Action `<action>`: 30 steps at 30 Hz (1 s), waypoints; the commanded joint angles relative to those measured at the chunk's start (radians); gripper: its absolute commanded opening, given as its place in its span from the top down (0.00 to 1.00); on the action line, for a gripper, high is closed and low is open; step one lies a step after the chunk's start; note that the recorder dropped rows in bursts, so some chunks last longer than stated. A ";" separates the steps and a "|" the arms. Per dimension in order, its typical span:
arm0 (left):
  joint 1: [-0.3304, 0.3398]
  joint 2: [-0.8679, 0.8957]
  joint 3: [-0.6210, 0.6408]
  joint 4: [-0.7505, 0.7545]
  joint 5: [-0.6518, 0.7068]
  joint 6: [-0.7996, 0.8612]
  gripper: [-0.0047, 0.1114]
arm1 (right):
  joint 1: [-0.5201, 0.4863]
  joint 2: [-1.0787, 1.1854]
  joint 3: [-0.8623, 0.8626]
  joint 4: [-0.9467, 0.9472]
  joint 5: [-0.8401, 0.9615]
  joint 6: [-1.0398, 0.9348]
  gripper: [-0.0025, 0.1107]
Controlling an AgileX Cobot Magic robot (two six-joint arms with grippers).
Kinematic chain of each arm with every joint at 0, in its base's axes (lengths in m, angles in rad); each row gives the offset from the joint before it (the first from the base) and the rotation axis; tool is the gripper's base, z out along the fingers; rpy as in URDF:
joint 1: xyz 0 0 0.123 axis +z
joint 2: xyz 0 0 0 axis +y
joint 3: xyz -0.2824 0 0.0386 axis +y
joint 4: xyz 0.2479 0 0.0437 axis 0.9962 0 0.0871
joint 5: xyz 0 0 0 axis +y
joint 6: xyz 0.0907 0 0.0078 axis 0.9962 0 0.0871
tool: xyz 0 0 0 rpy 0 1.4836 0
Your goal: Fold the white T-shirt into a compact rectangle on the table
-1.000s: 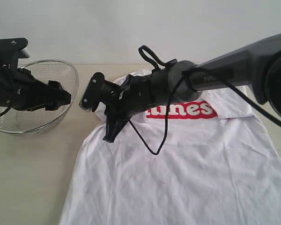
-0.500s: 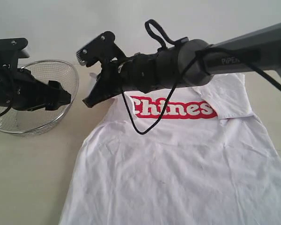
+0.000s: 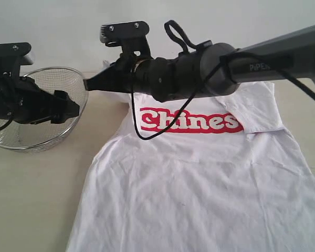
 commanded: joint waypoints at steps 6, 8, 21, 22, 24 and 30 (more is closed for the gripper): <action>0.003 -0.011 -0.001 -0.003 0.005 -0.001 0.35 | -0.031 -0.019 -0.004 0.197 -0.035 0.028 0.98; 0.003 -0.011 -0.001 -0.003 0.005 -0.001 0.35 | -0.044 -0.021 -0.004 0.201 -0.035 0.028 0.98; 0.003 -0.011 -0.001 0.008 0.005 -0.001 0.35 | -0.120 -0.021 0.003 0.296 0.009 0.032 0.98; 0.003 -0.011 -0.001 0.008 0.005 -0.001 0.35 | -0.128 -0.021 0.009 0.319 0.006 0.032 0.98; 0.003 -0.011 -0.001 0.008 0.005 -0.001 0.35 | -0.141 -0.021 0.011 0.343 0.021 0.032 0.98; 0.003 -0.011 -0.001 0.008 0.013 -0.001 0.35 | -0.160 -0.021 0.011 0.358 0.039 0.001 0.98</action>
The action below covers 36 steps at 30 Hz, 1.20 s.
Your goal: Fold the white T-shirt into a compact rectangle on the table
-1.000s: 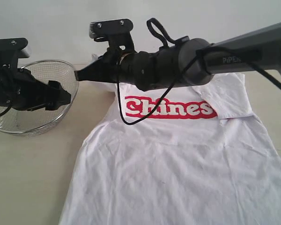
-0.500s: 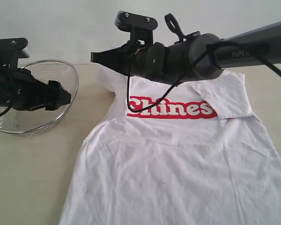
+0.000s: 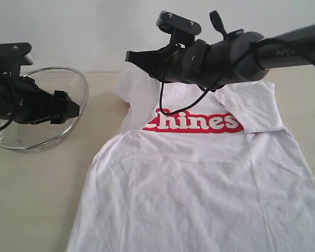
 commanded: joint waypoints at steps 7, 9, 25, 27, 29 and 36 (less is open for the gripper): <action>0.003 -0.011 -0.001 0.003 0.042 0.025 0.35 | -0.037 -0.021 0.057 0.031 0.013 -0.016 0.98; 0.003 -0.011 -0.001 0.003 0.042 0.025 0.35 | -0.044 -0.021 0.085 0.031 -0.010 -0.033 0.95; -0.003 -0.011 -0.003 0.003 0.200 0.050 0.39 | -0.076 -0.045 0.105 0.031 0.098 -0.155 0.50; -0.019 -0.011 -0.003 0.003 0.228 0.076 0.44 | -0.089 -0.067 0.105 0.031 0.126 -0.155 0.63; -0.047 -0.011 -0.011 0.003 0.240 0.092 0.49 | -0.107 -0.097 0.105 0.031 0.170 -0.155 0.81; -0.134 0.053 -0.135 0.006 0.235 0.115 0.87 | -0.126 -0.236 0.223 0.031 0.210 -0.156 0.98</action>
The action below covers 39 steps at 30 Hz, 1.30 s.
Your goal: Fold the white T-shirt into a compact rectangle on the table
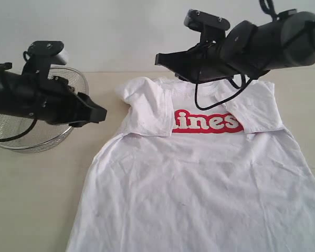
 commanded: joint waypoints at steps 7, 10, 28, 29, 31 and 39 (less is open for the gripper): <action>-0.044 0.207 -0.190 0.069 0.013 -0.051 0.92 | -0.007 -0.208 0.276 -0.006 0.002 -0.015 0.98; -0.044 0.279 -0.232 0.119 0.018 -0.123 0.92 | -0.007 -0.243 0.327 -0.006 -0.011 -0.059 0.98; -0.044 0.512 -0.371 0.293 -0.040 -0.237 0.92 | -0.007 -0.265 0.401 -0.006 -0.032 -0.106 0.98; -0.044 0.512 -0.371 0.323 -0.040 -0.255 0.92 | -0.007 -0.265 0.401 -0.006 -0.032 -0.106 0.98; -0.044 0.512 -0.371 0.356 -0.047 -0.279 0.92 | -0.007 -0.265 0.401 -0.006 -0.034 -0.106 0.98; -0.044 0.523 -0.371 0.356 -0.071 -0.300 0.92 | -0.007 -0.265 0.401 -0.006 -0.026 -0.106 0.98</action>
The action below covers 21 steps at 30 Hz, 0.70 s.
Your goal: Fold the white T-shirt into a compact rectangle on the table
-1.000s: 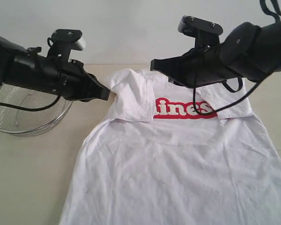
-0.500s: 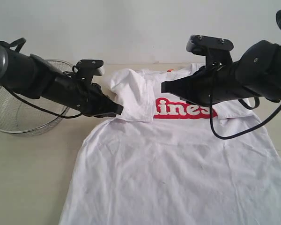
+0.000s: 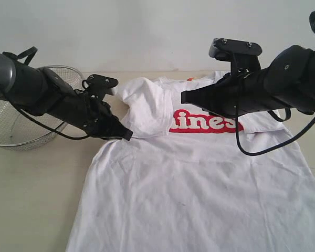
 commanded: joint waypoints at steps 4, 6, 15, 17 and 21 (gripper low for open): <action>-0.005 0.010 -0.006 0.028 -0.046 -0.101 0.92 | -0.003 -0.014 0.004 -0.006 0.001 -0.009 0.98; -0.005 0.010 -0.006 0.071 -0.060 -0.170 0.92 | -0.003 -0.014 0.004 -0.006 0.001 -0.009 0.98; -0.005 0.010 -0.006 0.400 -0.051 -0.499 0.92 | -0.003 -0.014 0.004 -0.006 -0.013 -0.011 0.98; -0.005 0.010 -0.006 0.489 -0.037 -0.587 0.92 | -0.003 -0.014 0.004 -0.006 -0.014 -0.011 0.98; -0.005 0.010 -0.006 0.670 -0.017 -0.773 0.92 | -0.003 -0.014 0.004 -0.006 -0.019 -0.011 0.98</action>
